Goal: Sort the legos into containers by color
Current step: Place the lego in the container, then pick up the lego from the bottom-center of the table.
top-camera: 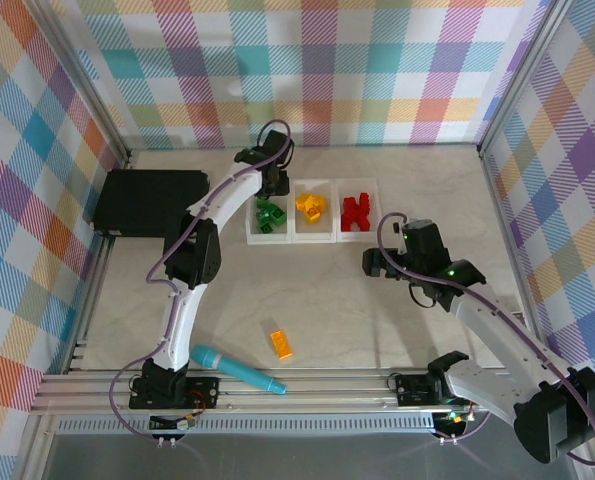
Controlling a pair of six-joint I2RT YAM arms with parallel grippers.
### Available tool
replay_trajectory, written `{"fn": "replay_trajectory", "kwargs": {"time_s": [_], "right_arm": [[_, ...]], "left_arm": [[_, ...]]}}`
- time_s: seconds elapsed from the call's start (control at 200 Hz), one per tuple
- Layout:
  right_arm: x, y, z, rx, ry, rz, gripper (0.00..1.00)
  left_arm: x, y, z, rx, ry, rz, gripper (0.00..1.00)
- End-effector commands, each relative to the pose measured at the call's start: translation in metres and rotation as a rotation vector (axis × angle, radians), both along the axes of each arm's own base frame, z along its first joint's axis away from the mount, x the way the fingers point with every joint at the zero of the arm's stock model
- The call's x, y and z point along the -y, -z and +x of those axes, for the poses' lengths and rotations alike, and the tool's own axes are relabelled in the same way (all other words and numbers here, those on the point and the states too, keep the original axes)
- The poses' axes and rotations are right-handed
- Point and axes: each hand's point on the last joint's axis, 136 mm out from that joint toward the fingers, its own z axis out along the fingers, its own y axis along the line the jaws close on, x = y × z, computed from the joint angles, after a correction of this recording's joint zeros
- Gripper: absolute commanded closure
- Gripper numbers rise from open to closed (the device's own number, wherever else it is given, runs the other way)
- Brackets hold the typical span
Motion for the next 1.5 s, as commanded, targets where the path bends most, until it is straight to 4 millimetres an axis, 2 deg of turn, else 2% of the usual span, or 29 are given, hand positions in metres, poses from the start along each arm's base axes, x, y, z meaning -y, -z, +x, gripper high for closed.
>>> {"fn": "replay_trajectory", "kwargs": {"time_s": [0.0, 0.085, 0.2, 0.31, 0.435, 0.605, 0.76, 0.775, 0.85, 1.155, 1.39, 1.495], "right_arm": [[0.006, 0.005, -0.004, -0.014, 0.015, -0.014, 0.01], [0.004, 0.005, -0.005, -0.020, 0.006, -0.002, 0.01], [-0.009, -0.001, -0.006, -0.015, -0.041, 0.057, 0.01], [-0.023, -0.004, -0.012, -0.040, -0.081, 0.137, 0.01], [-0.035, -0.003, -0.022, -0.105, -0.092, 0.227, 0.01], [-0.053, -0.003, -0.041, -0.195, -0.096, 0.299, 0.01], [-0.076, -0.002, -0.059, -0.236, -0.125, 0.253, 0.01], [-0.078, 0.001, -0.062, -0.245, -0.127, 0.236, 0.01], [-0.090, 0.005, -0.071, -0.277, -0.130, 0.175, 0.03], [-0.155, 0.034, -0.116, -0.356, -0.183, 0.004, 0.05], [-0.215, 0.061, -0.151, -0.381, -0.266, -0.181, 0.04], [-0.241, 0.073, -0.158, -0.391, -0.300, -0.250, 0.04]], "left_arm": [[-0.007, -0.006, 0.000, 0.017, -0.019, -0.013, 0.40], [-0.005, -0.007, -0.003, 0.016, -0.001, -0.023, 0.23], [-0.003, -0.013, -0.006, 0.017, 0.019, -0.031, 0.14], [-0.002, -0.028, -0.010, 0.048, 0.038, -0.057, 0.08], [-0.001, -0.055, -0.020, 0.112, 0.060, -0.109, 0.03], [-0.005, -0.097, -0.049, 0.211, 0.072, -0.189, 0.01], [-0.010, -0.129, -0.091, 0.295, 0.108, -0.265, 0.01], [-0.010, -0.126, -0.096, 0.290, 0.112, -0.267, 0.01], [-0.015, -0.138, -0.122, 0.317, 0.133, -0.295, 0.01], [-0.066, -0.136, -0.230, 0.358, 0.097, -0.344, 0.01], [-0.089, -0.134, -0.294, 0.366, 0.078, -0.439, 0.00], [-0.102, -0.138, -0.316, 0.371, 0.064, -0.436, 0.00]]}}
